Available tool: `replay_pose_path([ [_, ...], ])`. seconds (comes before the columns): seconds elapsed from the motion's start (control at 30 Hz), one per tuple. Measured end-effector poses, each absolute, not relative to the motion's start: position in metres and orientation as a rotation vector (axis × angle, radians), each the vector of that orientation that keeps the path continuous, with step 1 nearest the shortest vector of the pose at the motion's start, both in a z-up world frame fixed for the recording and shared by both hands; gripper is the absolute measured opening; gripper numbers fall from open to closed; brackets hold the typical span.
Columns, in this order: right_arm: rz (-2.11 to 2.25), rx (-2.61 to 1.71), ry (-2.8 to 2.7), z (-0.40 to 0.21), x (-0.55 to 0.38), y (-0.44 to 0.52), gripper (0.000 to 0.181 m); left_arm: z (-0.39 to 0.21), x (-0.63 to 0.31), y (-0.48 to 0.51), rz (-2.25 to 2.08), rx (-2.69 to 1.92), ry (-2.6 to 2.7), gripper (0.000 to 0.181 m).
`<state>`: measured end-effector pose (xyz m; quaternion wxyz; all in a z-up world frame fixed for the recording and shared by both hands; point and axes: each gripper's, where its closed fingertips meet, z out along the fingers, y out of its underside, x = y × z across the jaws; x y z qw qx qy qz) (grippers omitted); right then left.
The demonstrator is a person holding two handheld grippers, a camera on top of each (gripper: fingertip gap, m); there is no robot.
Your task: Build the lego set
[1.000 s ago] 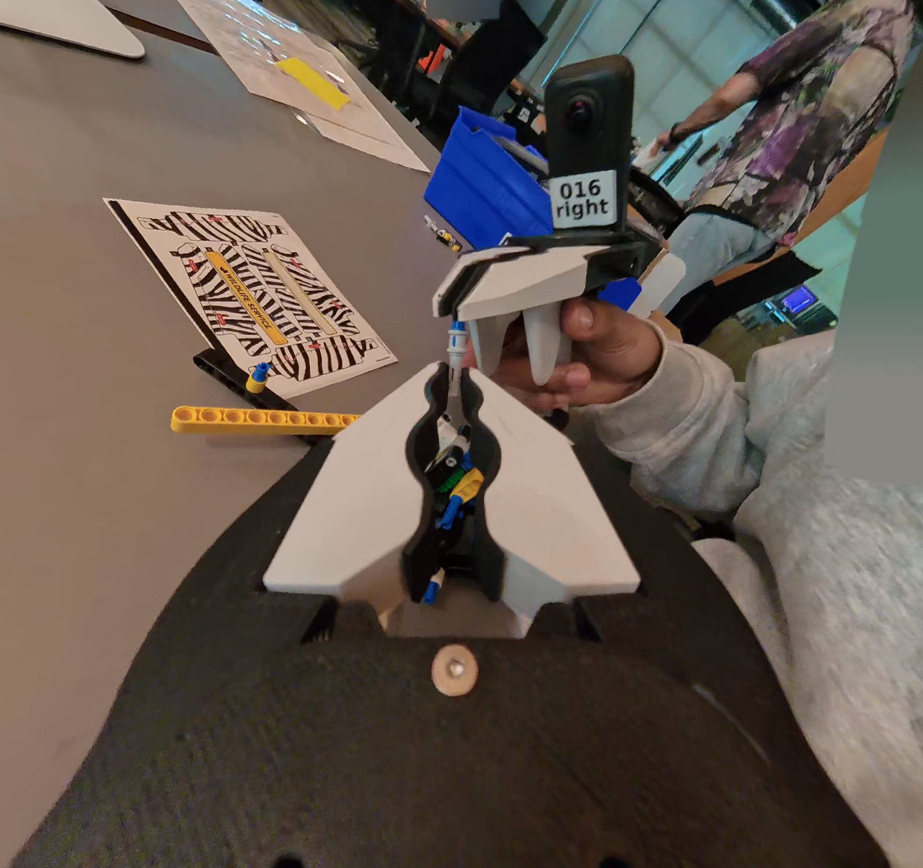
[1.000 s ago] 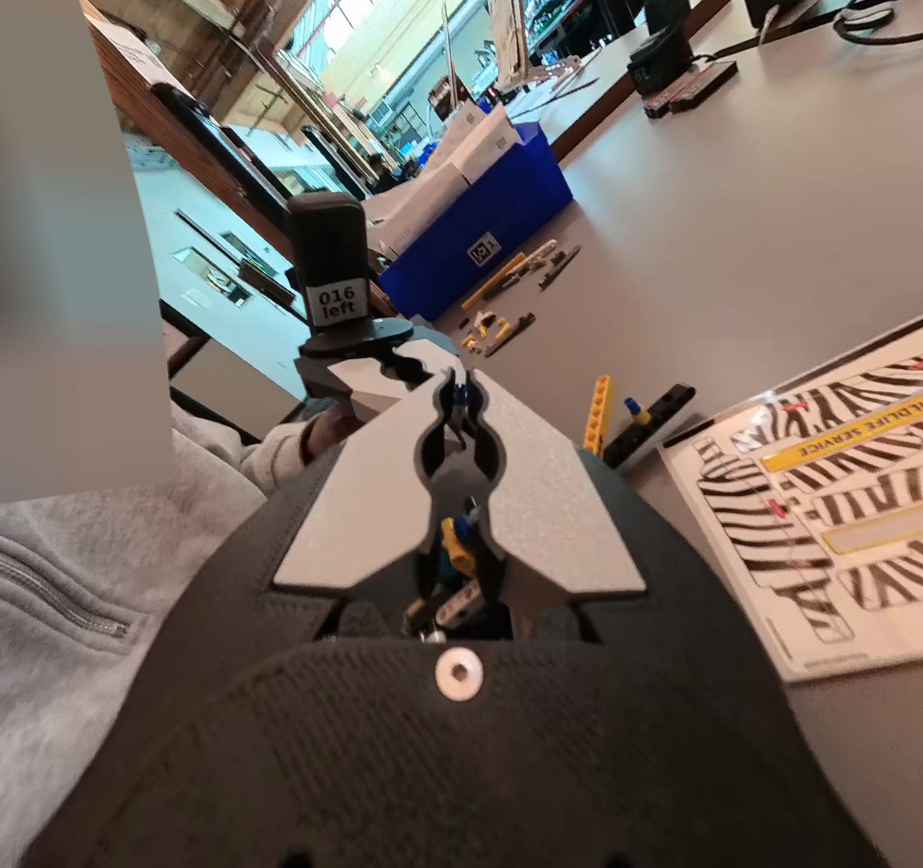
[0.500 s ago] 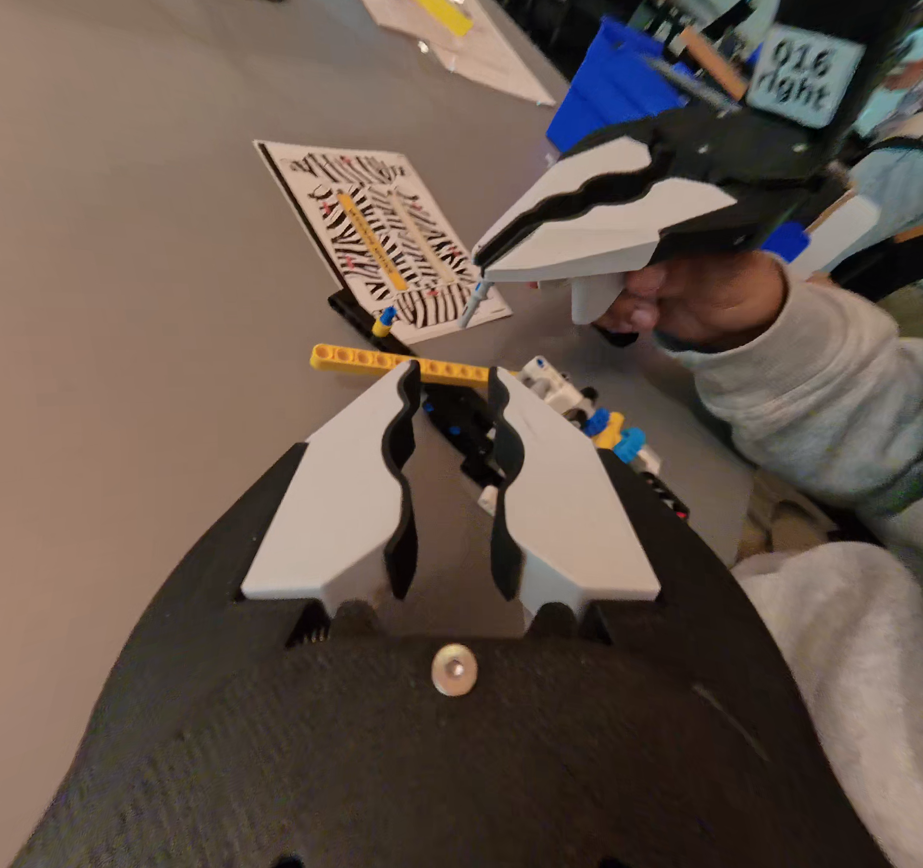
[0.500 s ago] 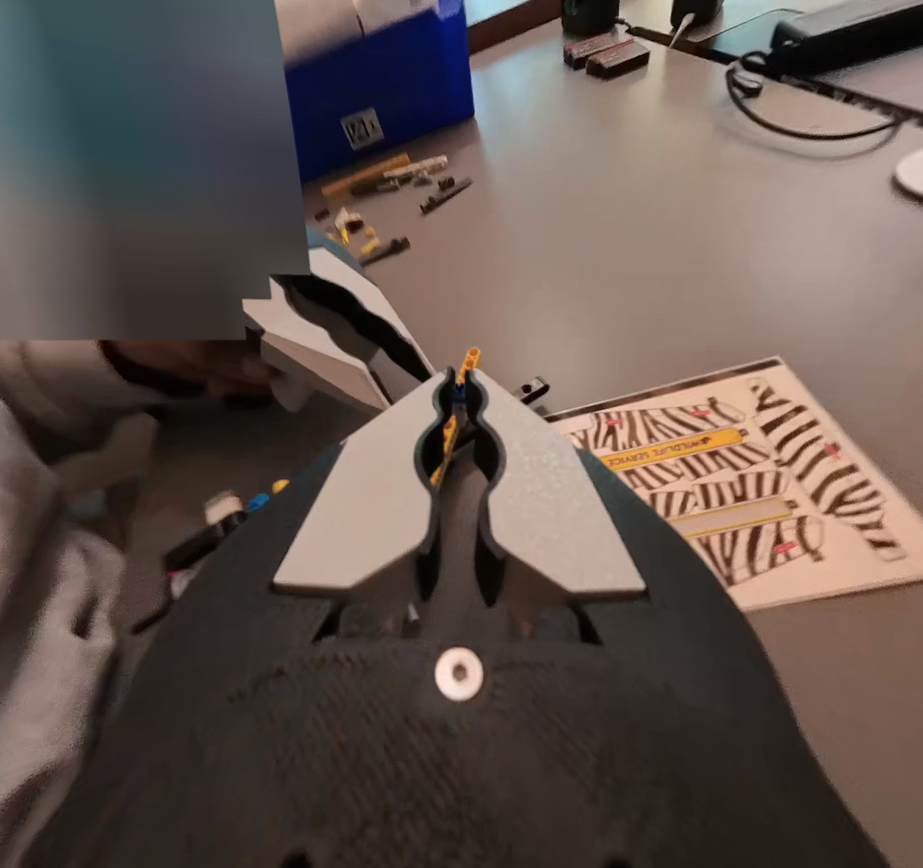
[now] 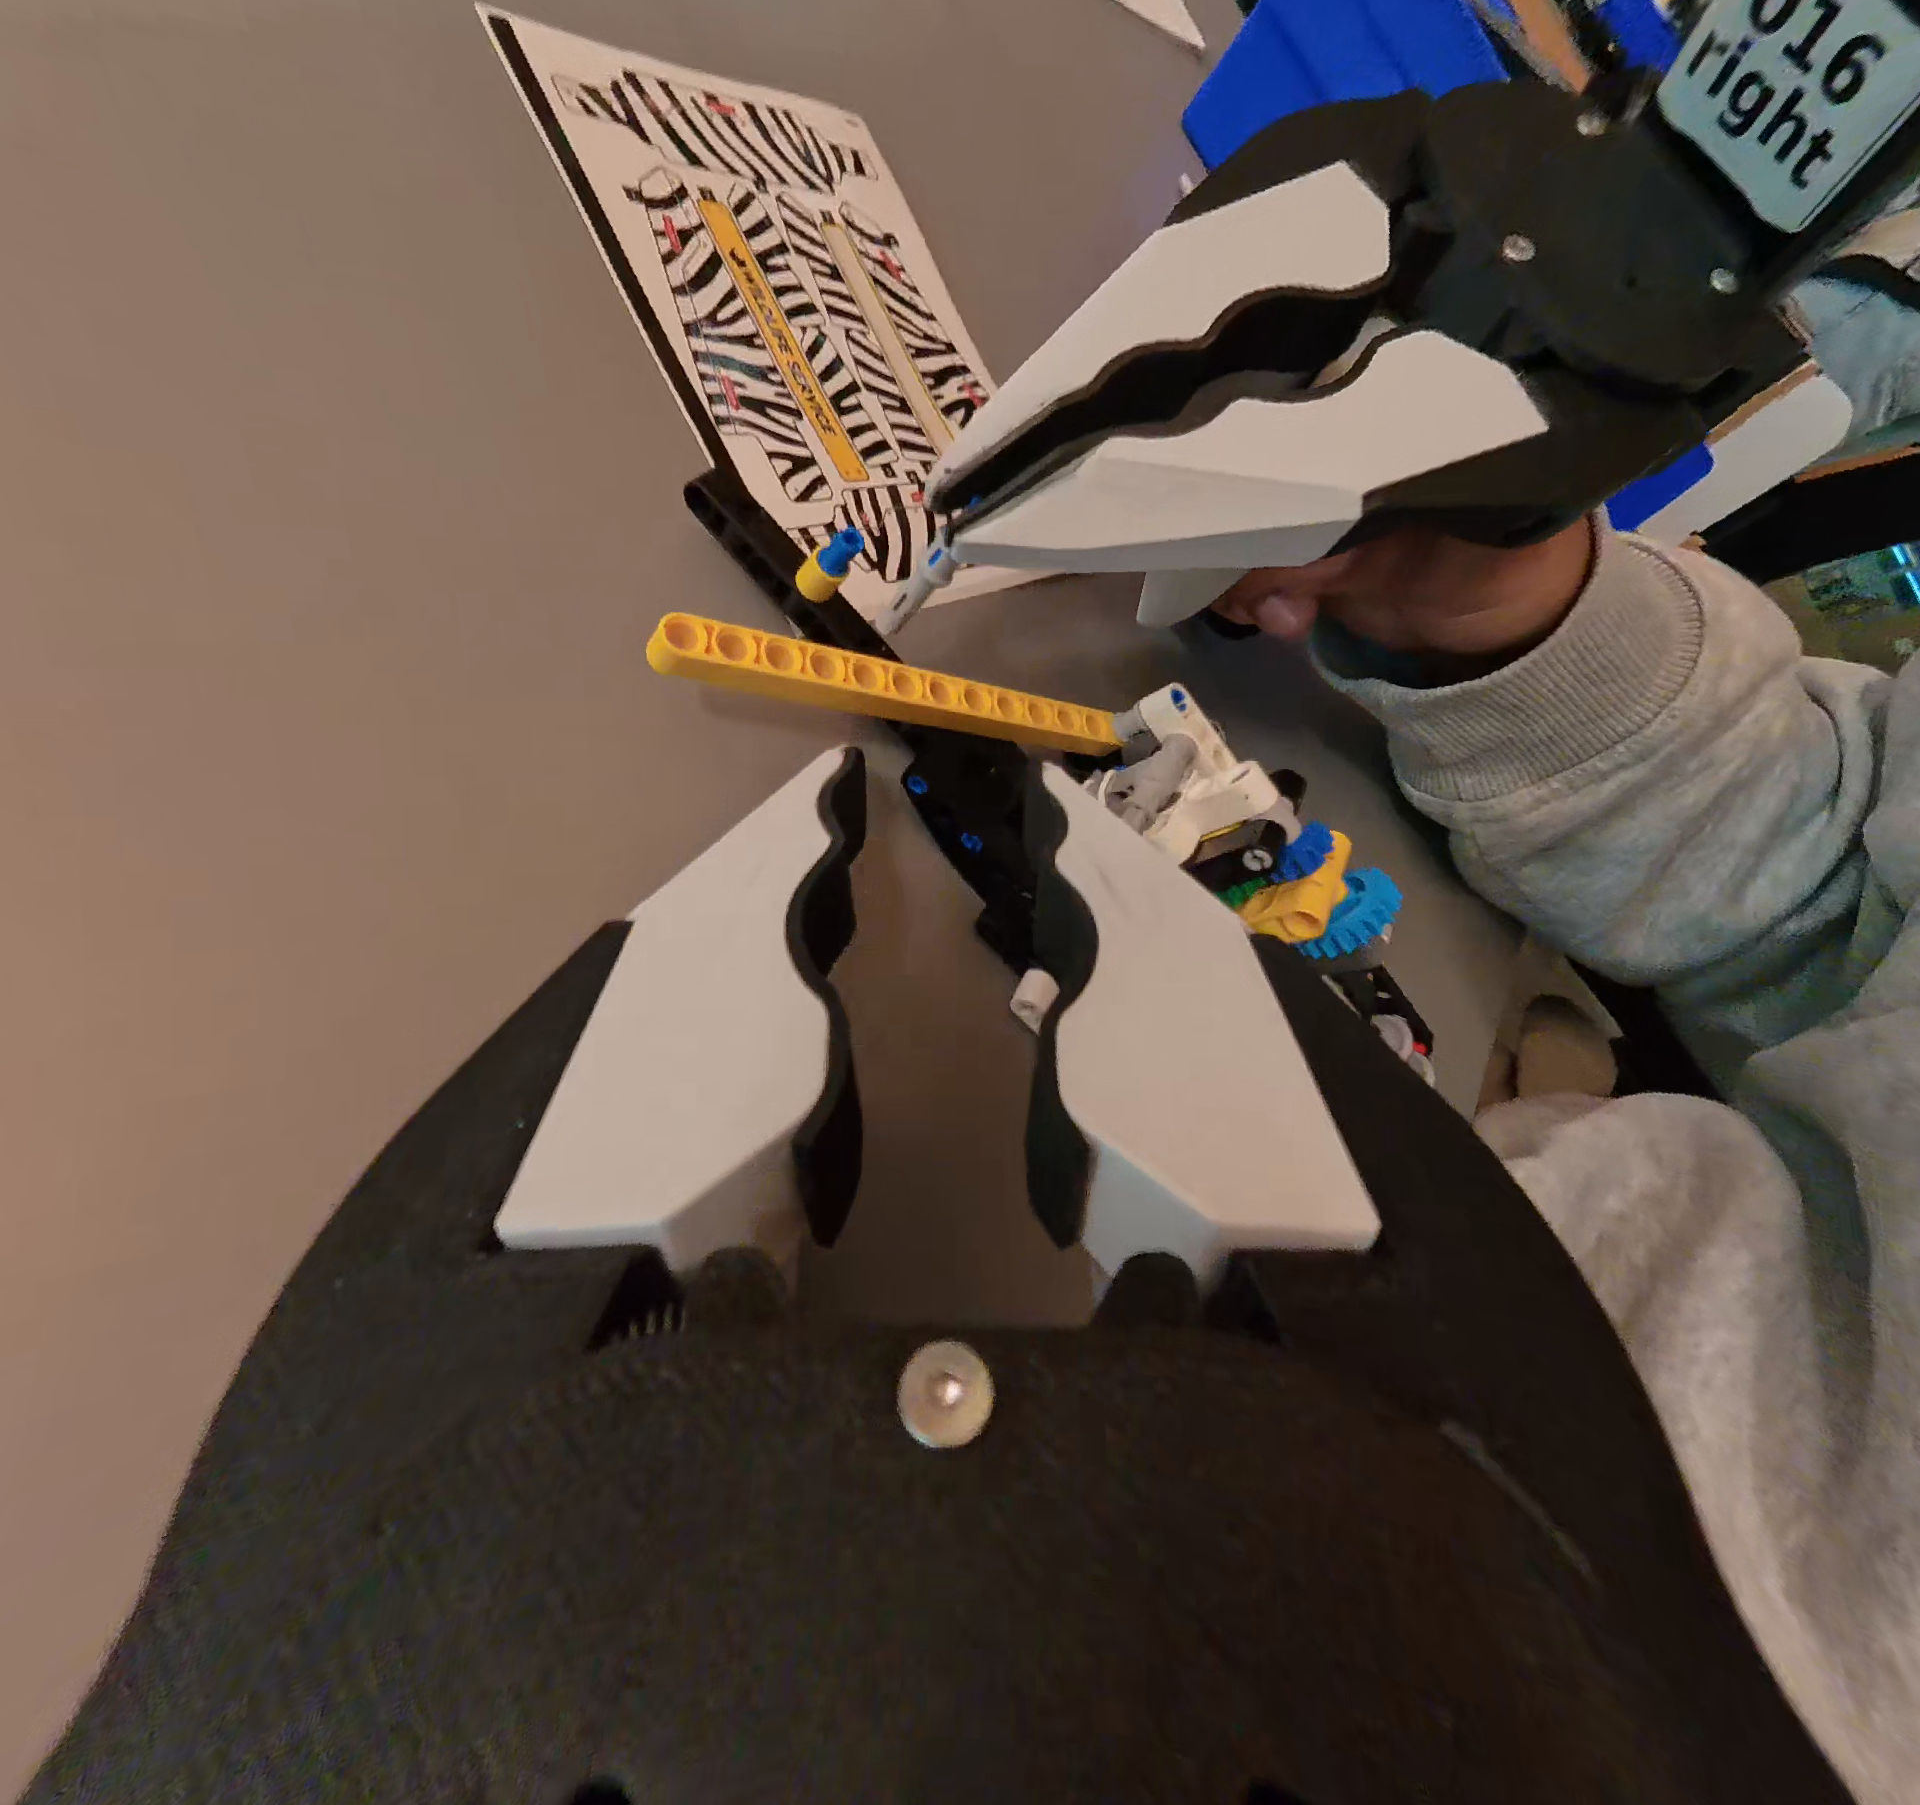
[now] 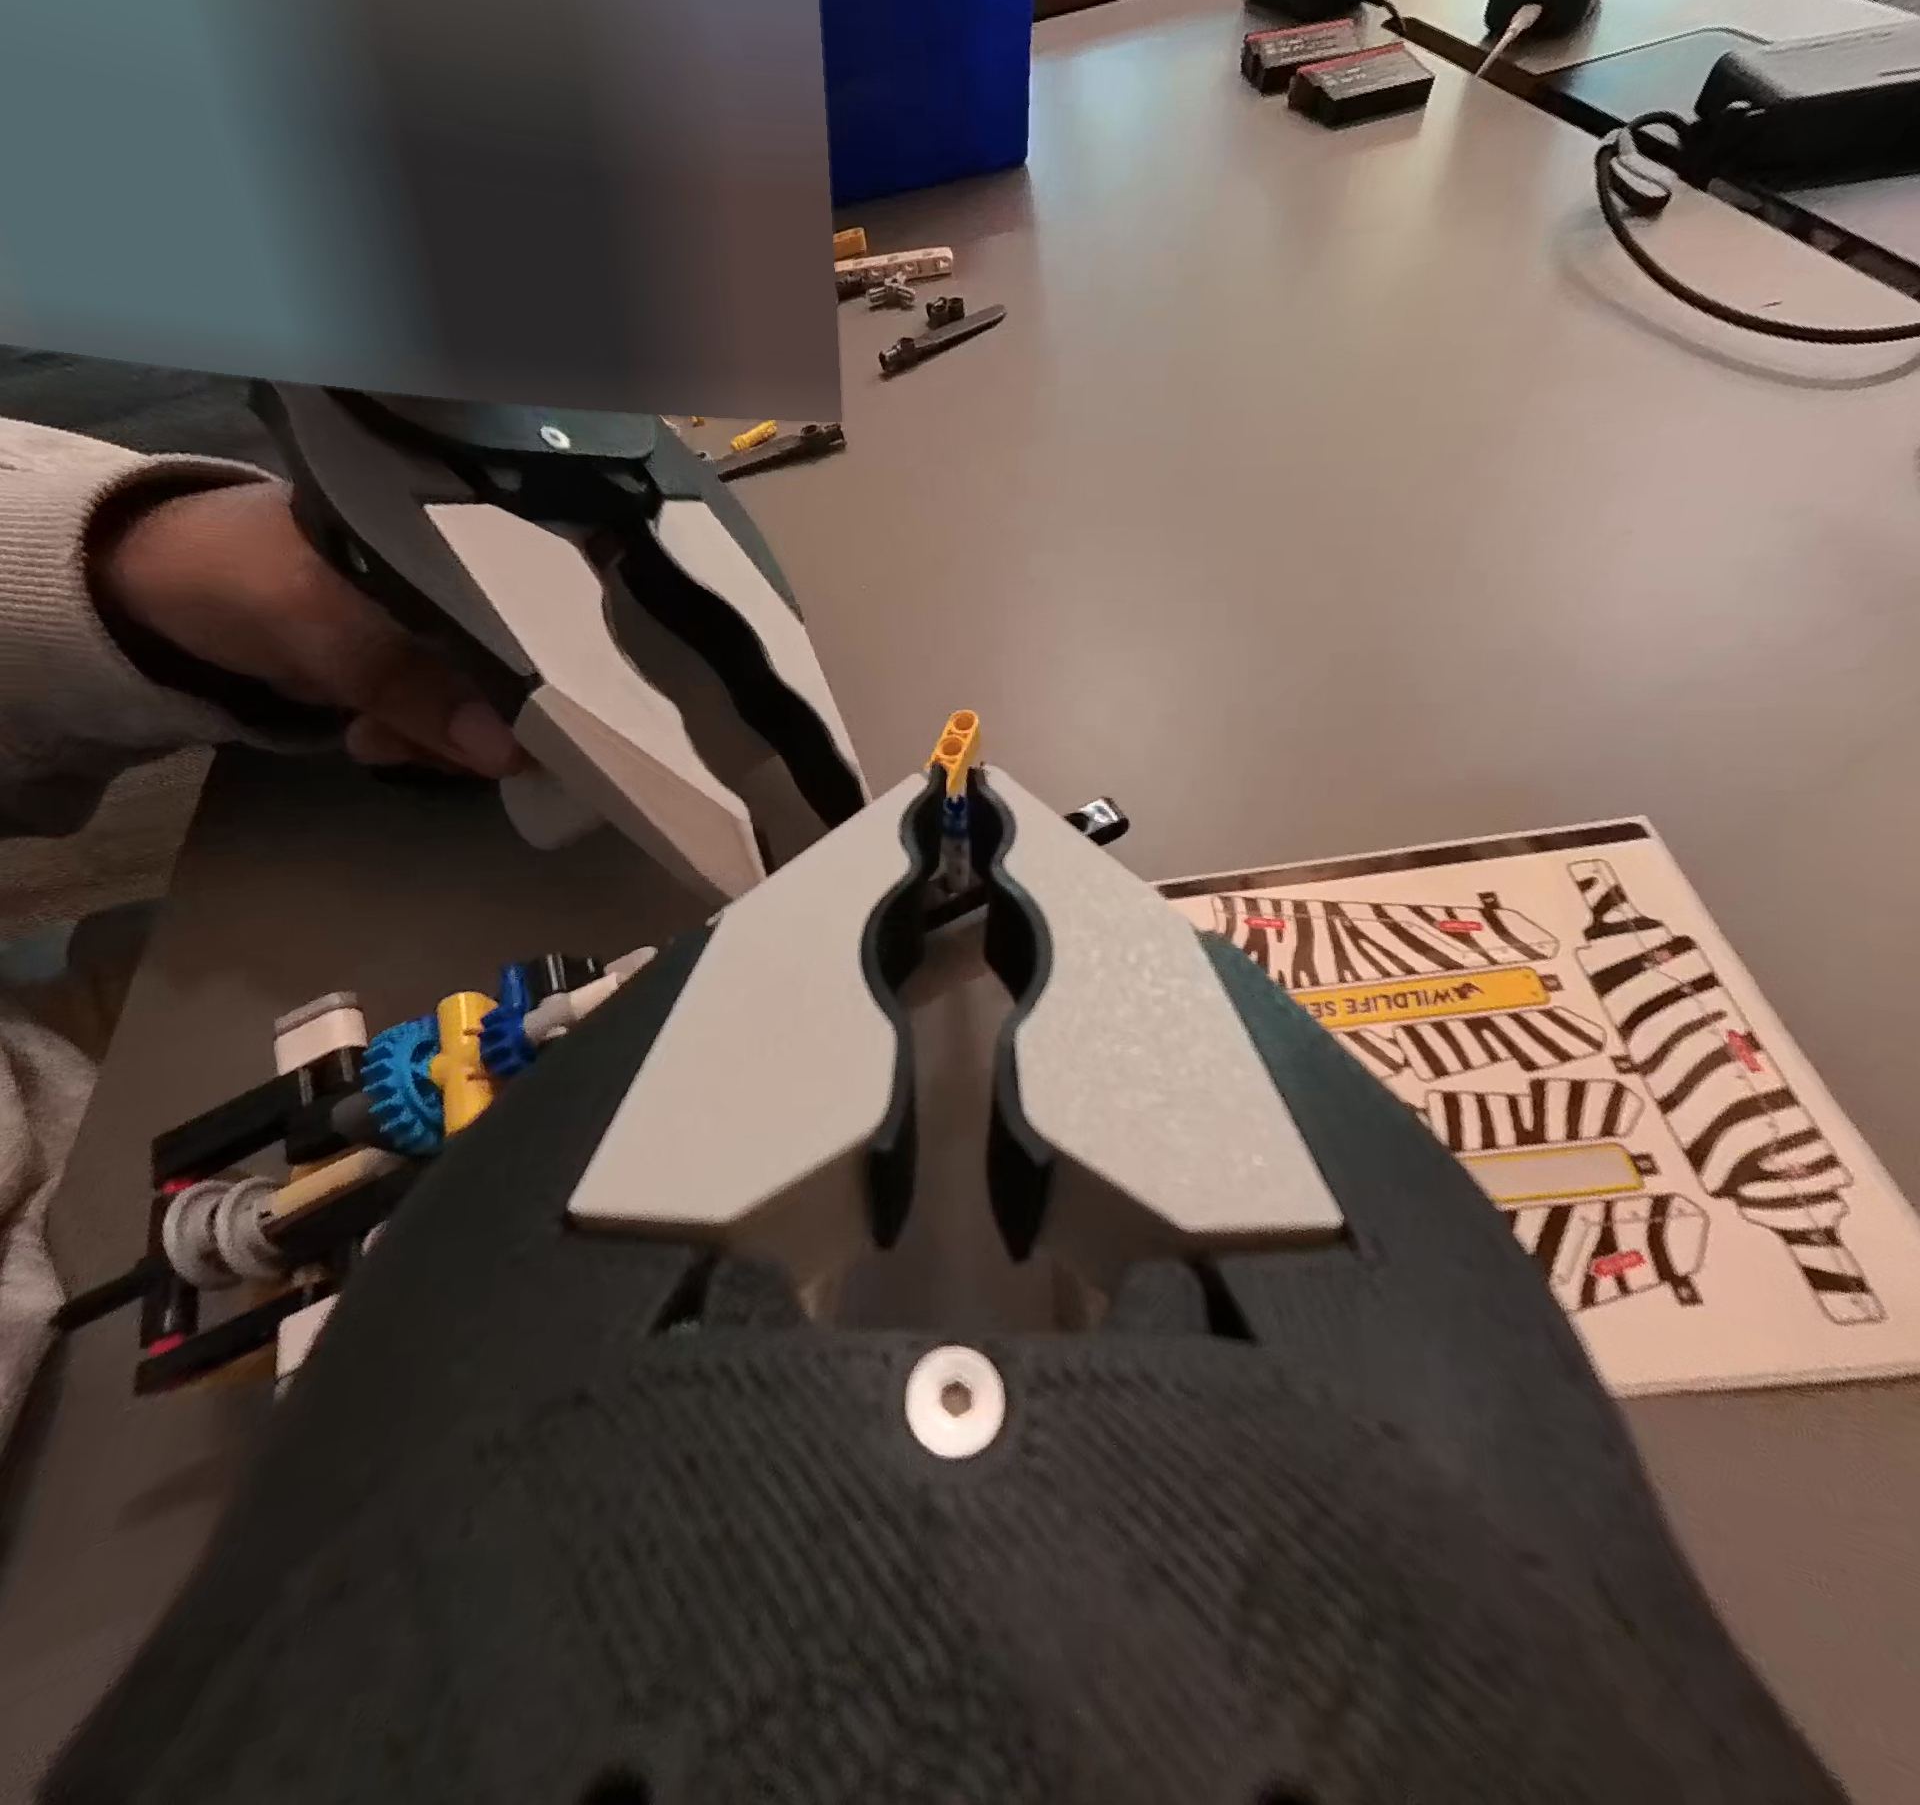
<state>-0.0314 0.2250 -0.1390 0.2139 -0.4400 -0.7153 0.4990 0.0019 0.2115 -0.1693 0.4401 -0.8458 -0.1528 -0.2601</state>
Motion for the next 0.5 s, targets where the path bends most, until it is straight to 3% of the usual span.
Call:
replay_pose_path([
  [0.5,1.326,-1.220,-2.056,-0.1483,-0.0305,0.2212,0.003,-0.1764,0.0098,0.2157,-0.672,-2.151,-0.379,0.017],
])
